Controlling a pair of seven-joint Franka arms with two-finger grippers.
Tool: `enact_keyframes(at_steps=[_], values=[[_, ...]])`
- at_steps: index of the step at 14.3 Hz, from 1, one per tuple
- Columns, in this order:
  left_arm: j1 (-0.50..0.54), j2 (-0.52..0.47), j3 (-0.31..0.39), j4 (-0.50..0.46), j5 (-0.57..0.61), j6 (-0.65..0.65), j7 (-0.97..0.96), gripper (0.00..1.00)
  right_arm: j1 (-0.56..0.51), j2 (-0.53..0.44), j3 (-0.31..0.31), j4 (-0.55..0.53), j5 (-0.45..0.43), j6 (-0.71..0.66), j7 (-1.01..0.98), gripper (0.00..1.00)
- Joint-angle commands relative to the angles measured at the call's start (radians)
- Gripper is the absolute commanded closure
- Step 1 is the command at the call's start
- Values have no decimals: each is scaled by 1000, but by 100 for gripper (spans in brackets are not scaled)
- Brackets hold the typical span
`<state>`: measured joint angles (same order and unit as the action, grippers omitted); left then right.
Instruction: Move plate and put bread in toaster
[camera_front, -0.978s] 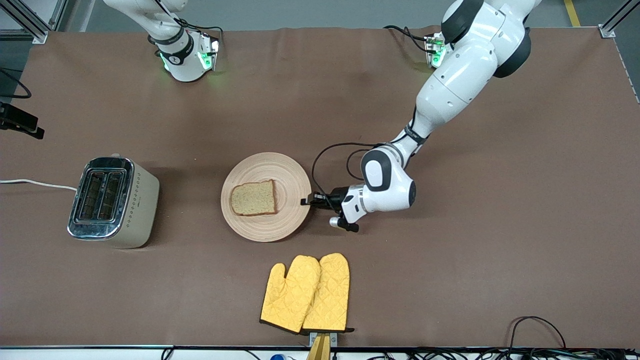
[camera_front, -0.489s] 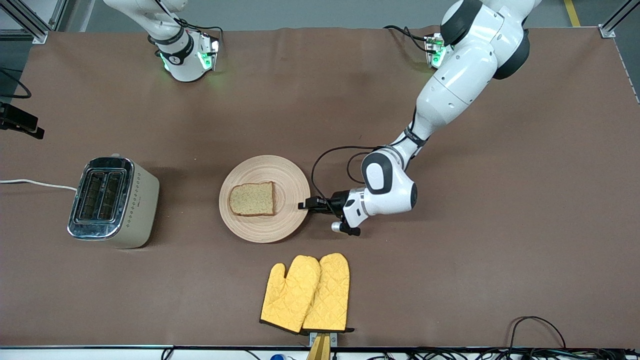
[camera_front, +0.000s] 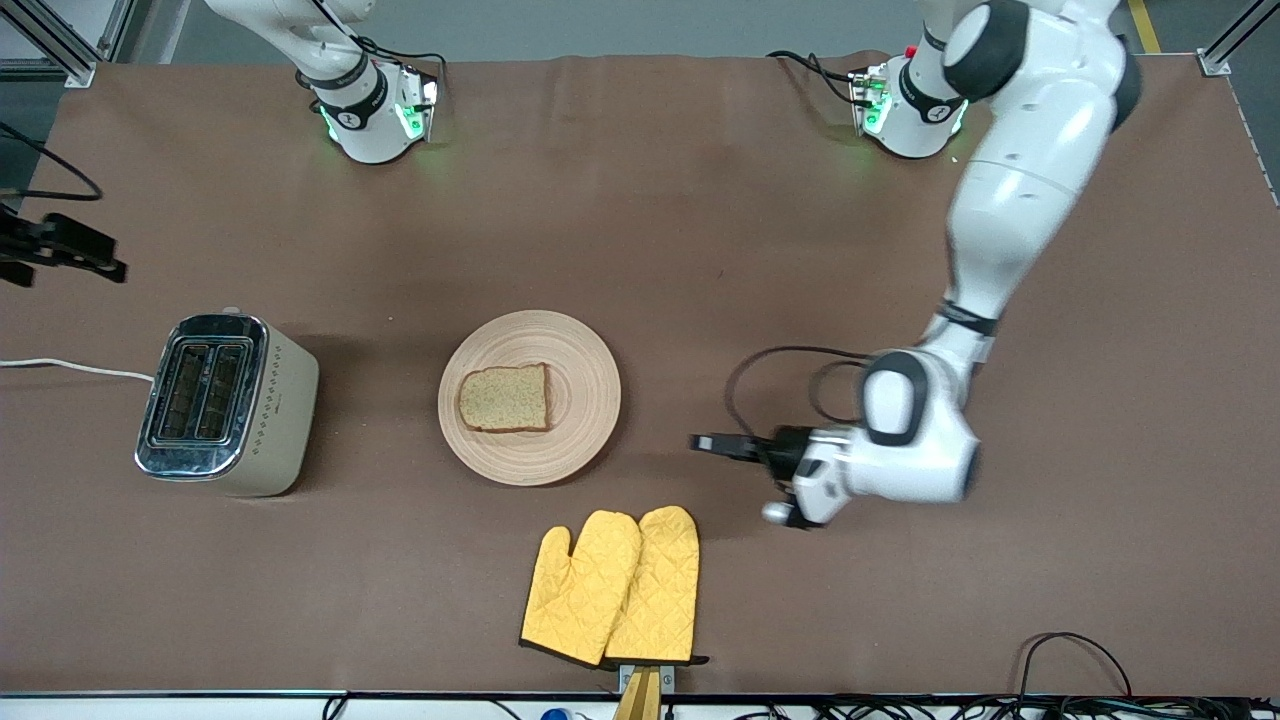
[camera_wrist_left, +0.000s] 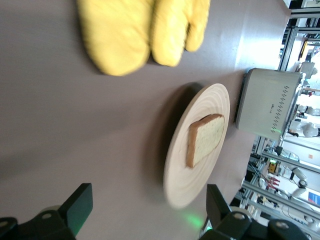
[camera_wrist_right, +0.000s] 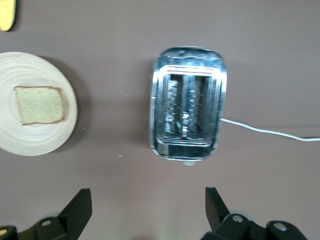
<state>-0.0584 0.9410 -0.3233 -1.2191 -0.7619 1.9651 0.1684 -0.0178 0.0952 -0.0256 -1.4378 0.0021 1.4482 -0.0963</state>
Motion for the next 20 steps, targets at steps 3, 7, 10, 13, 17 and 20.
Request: enact_keyframes(at_steps=[3,7,10,13,17,20], values=[[166,-73,-2,90,296,-228,8,0,120,50,1,-125,134,165,254,0],[178,-259,-2,92,634,-293,86,0,309,64,-1,-360,136,521,429,0],[167,-433,23,92,740,-371,41,0,367,142,-1,-444,136,688,429,0],[172,-582,27,84,803,-495,-128,0,387,204,-1,-498,136,814,429,0],[187,-709,23,30,823,-528,-191,0,397,303,-1,-494,136,891,429,0],[215,-729,17,30,819,-526,-188,0,398,343,-1,-490,136,914,431,22]])
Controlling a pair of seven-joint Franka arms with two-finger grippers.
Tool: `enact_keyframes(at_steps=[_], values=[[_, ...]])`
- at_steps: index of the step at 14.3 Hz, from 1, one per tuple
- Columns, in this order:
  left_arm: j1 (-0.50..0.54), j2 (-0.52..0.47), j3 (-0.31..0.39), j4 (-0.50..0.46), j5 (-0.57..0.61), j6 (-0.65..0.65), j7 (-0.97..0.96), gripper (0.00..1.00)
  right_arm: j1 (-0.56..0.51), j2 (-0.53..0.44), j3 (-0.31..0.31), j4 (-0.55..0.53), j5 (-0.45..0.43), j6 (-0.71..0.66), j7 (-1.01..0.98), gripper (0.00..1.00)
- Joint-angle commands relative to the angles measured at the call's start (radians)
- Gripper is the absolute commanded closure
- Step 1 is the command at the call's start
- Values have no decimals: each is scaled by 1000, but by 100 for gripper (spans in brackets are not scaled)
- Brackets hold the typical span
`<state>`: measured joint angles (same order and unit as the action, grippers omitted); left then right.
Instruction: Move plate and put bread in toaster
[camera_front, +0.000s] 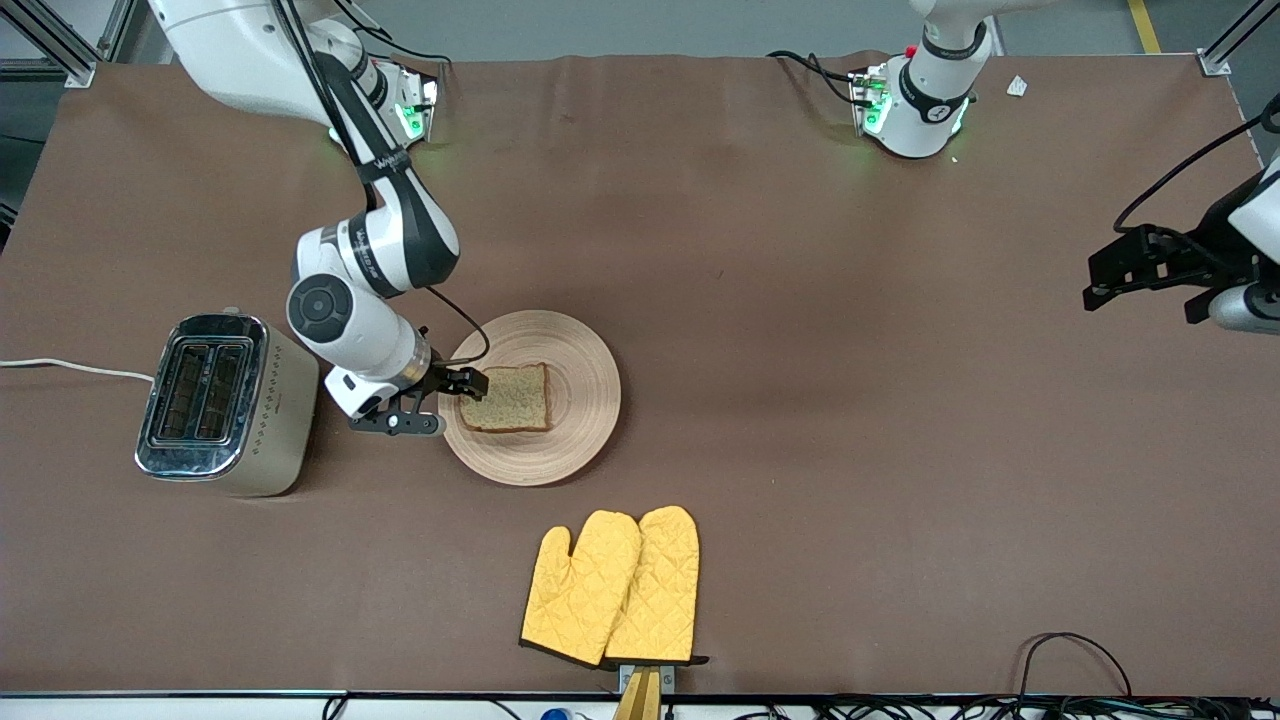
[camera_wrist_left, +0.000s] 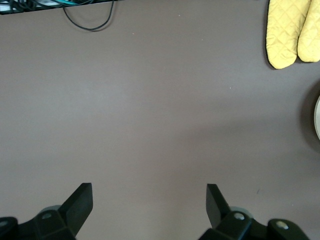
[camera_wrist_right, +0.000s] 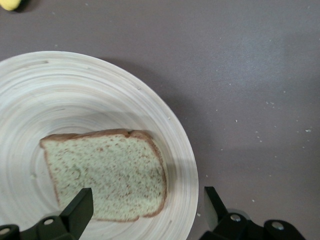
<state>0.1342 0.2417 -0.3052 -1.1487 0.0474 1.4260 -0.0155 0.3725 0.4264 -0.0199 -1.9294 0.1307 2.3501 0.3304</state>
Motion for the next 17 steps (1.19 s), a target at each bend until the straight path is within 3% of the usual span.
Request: enact_keyframes(at_steps=[1,3,7,10,13,17], values=[[21,-30,-2,-43,9,13,-3,0,8,15,-5,1,9,11,4,34],[13,-59,1,-77,5,13,-7,0,11,18,-5,0,9,9,5,56],[-24,-240,20,-325,2,122,-26,0,6,37,-5,1,9,11,6,71],[-111,-324,109,-442,-30,155,-81,0,6,49,-5,1,9,15,5,73],[-148,-407,139,-560,-35,217,-84,0,5,58,-5,1,10,20,6,73],[-142,-447,149,-637,-56,267,-83,0,11,66,-5,1,10,26,6,74]])
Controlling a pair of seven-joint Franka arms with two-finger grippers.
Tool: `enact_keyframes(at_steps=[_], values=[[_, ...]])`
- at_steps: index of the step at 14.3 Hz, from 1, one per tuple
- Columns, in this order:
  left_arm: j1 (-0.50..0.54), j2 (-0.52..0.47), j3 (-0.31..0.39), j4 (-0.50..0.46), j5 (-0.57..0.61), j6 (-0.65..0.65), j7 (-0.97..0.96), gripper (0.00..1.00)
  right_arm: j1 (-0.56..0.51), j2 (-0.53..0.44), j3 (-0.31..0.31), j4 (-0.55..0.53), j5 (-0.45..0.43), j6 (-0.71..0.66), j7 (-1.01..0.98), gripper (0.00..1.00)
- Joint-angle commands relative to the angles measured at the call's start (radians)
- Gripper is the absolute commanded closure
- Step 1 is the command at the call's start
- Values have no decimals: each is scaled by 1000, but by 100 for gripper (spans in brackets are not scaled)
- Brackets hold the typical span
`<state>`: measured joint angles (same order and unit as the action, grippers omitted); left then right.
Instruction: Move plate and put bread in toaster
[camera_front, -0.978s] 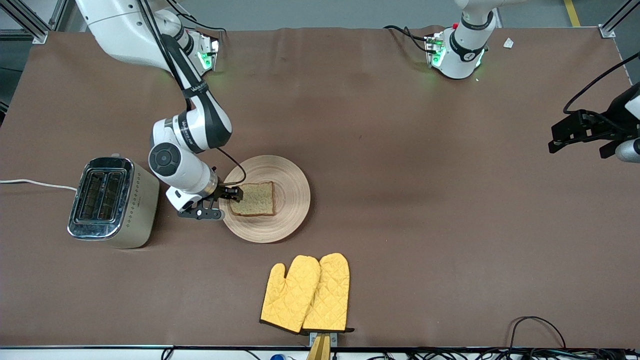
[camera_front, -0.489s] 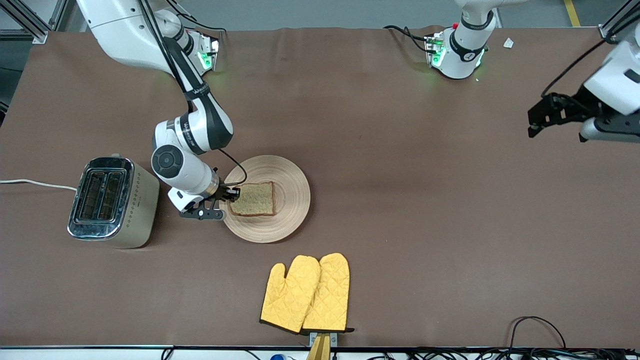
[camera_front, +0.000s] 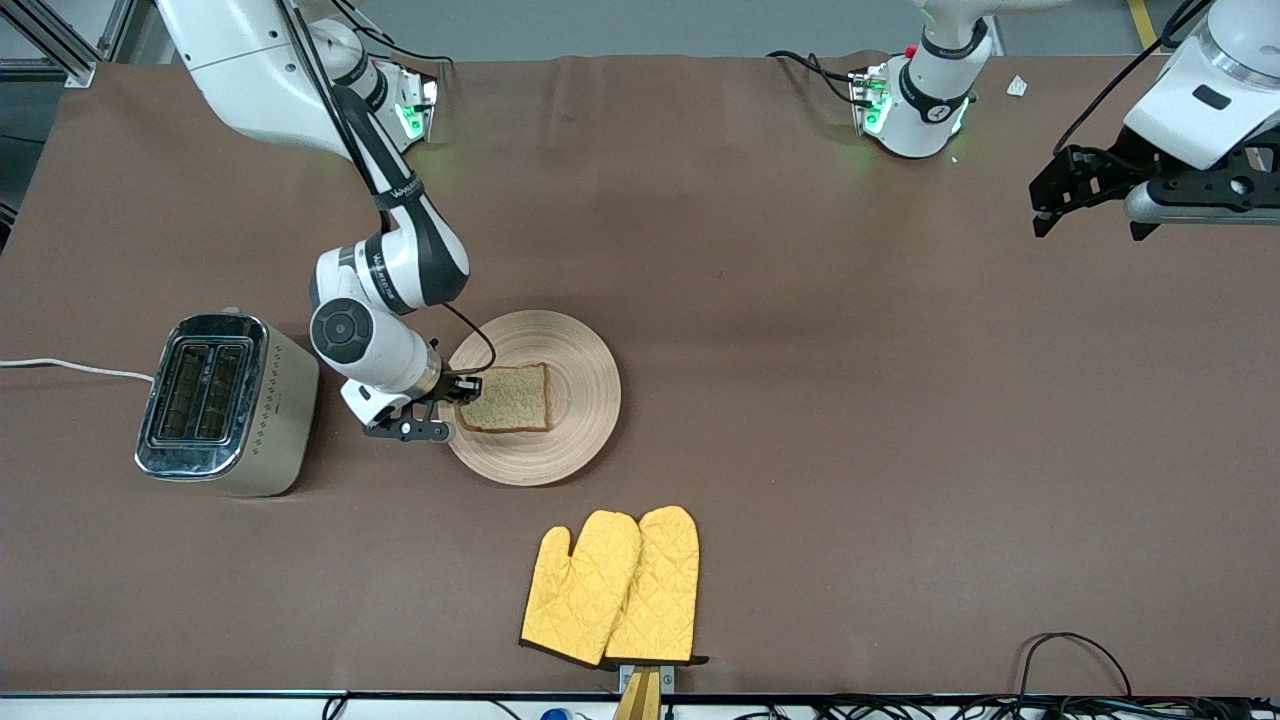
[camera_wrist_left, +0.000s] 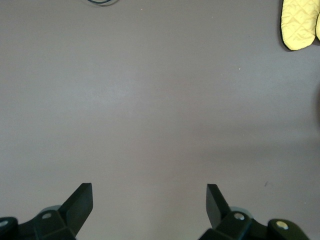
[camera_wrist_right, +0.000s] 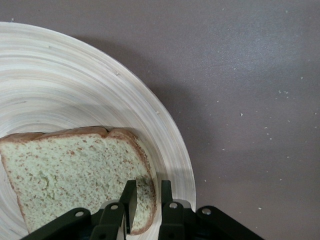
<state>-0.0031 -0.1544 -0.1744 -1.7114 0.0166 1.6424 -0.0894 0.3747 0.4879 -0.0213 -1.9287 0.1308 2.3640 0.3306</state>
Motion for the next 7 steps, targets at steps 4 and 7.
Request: enact_keyframes(at_steps=[4,7], values=[[0,-47,29,-76,-29,88,31,0,9,27,-2,0,10,44,5,78],[-1,-34,27,-62,-29,88,30,0,9,40,-2,2,12,52,5,78]])
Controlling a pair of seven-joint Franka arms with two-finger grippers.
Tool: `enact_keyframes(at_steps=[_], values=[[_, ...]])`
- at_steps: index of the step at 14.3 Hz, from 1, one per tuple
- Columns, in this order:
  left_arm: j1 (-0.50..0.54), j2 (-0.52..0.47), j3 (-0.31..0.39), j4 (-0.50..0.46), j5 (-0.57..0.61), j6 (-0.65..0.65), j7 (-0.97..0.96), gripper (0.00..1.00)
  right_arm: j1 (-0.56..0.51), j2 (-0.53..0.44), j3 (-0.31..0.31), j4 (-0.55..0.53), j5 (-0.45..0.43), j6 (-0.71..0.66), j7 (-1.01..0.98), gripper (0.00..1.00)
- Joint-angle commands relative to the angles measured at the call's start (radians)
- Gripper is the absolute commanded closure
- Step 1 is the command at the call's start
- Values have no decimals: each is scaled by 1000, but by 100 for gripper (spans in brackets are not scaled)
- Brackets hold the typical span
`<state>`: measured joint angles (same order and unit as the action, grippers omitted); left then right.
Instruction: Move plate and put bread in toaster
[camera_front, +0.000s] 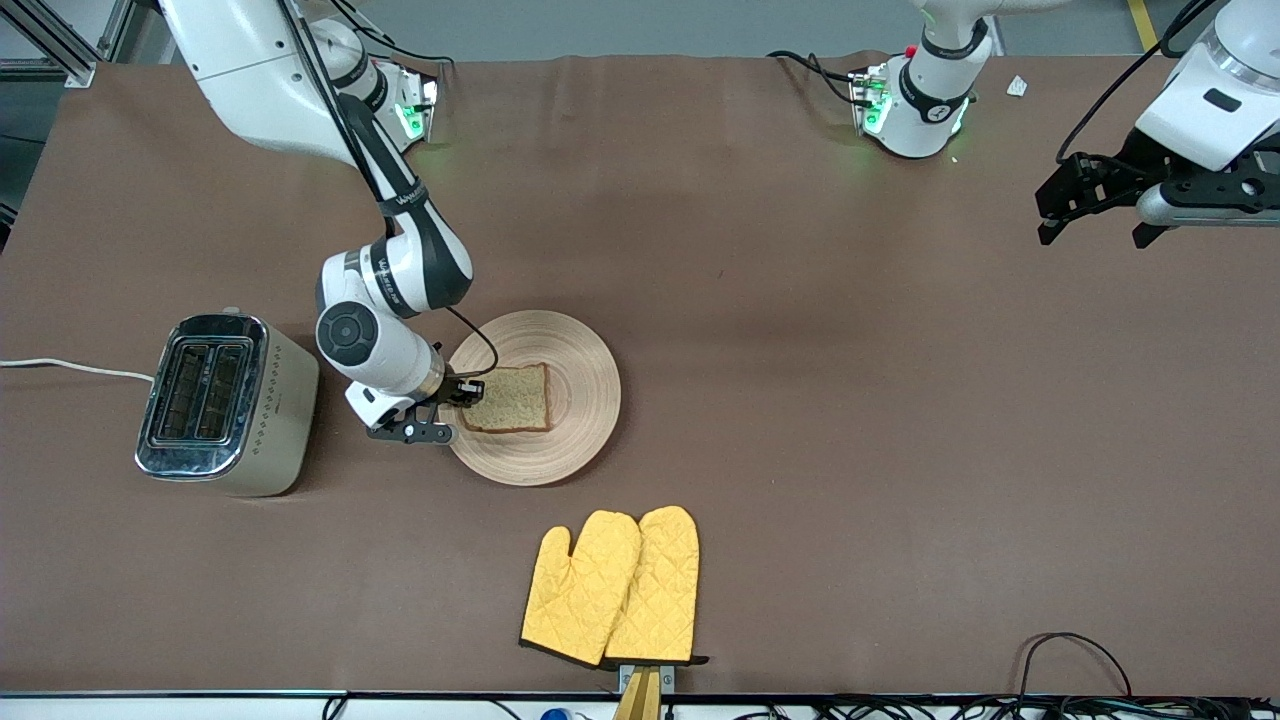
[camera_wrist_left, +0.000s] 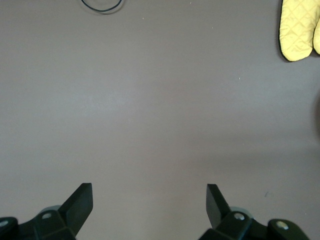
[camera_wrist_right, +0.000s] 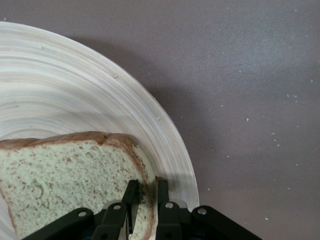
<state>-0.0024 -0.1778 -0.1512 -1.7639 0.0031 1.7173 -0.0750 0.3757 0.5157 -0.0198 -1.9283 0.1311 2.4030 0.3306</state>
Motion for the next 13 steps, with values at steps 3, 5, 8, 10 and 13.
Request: enact_keyframes(at_steps=[3,5,8,10,13], values=[[-4,-9,-1,-8,-15,7,12,0,9,12,-3,2,12,13,5,100],[-1,-9,1,-5,-15,5,20,0,9,12,-3,9,12,2,4,100],[4,24,5,29,-14,5,23,0,-3,-5,-9,104,7,-156,-16,100],[5,72,5,96,-2,-2,17,0,-3,-66,-17,232,-8,-429,-13,100],[7,165,7,228,2,-48,17,0,0,-133,-45,350,-143,-680,-10,100]])
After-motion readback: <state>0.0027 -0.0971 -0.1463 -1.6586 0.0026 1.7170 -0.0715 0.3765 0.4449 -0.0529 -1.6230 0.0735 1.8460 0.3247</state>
